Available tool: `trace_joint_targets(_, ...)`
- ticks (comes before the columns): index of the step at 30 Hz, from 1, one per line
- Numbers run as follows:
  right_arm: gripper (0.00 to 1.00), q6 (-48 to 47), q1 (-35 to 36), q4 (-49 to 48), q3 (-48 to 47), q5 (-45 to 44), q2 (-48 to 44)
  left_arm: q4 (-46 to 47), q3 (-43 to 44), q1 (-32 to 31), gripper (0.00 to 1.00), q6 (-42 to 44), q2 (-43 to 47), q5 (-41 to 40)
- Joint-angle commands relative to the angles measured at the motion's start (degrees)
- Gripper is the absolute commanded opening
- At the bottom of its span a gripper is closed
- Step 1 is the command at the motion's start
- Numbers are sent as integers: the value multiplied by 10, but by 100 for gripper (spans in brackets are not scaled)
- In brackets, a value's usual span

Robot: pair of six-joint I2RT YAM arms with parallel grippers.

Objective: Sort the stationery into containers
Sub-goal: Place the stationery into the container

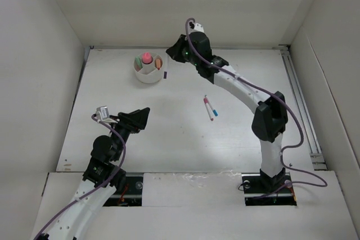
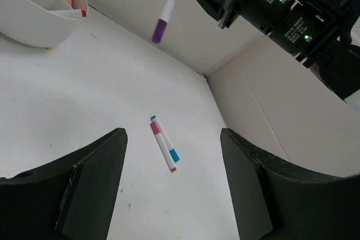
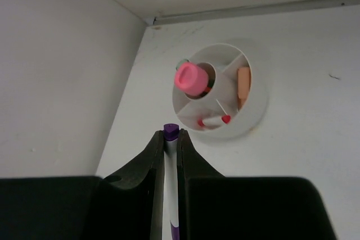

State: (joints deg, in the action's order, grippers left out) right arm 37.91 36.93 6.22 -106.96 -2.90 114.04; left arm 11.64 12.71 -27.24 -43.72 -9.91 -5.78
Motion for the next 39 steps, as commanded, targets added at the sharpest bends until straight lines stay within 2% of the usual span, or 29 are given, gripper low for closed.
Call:
trace_joint_targets(1,0,3,29,-57,-64,-75,45,7,7,1,64,8,-2,-12)
trace_joint_targets(5,0,-26,66,-144,-69,-204,72,1,7,1,64,3,12,-21)
trace_joint_targets(14,0,-64,92,-233,-127,-300,169,-12,2,1,64,-2,38,-34)
trace_joint_targets(24,0,-86,98,-240,-232,-345,260,-12,7,1,64,-2,27,-39)
trace_joint_targets(32,0,-86,98,-240,-256,-368,299,-17,7,1,64,-2,27,-45)
trace_joint_targets(39,7,-86,98,-245,-277,-374,325,-17,7,1,64,-2,27,-45)
